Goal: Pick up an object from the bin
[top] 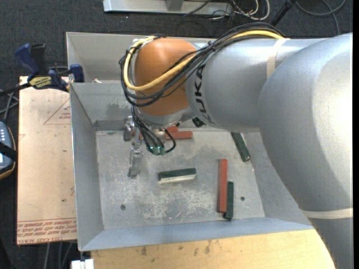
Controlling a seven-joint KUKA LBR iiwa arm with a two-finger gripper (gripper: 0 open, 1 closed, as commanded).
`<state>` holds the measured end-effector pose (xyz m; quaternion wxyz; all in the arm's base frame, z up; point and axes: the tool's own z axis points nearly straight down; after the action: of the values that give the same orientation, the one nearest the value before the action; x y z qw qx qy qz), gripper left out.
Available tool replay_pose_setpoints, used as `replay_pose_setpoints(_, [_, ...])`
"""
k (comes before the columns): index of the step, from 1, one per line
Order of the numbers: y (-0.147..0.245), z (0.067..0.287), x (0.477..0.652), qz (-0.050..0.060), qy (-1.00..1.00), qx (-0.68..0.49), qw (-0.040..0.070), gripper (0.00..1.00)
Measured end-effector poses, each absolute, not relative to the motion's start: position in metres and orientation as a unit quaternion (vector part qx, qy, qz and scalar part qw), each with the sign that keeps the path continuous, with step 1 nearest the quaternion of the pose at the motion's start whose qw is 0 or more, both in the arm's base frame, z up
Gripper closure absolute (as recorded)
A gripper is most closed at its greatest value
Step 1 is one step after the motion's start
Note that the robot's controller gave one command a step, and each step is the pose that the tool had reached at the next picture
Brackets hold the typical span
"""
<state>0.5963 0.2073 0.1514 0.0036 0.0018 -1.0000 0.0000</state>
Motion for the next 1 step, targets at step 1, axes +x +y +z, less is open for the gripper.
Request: replay_pose_setpoints(1, [0.2066, 0.1560, 0.5985, -0.001, -1.000, 0.000, 0.000, 0.00])
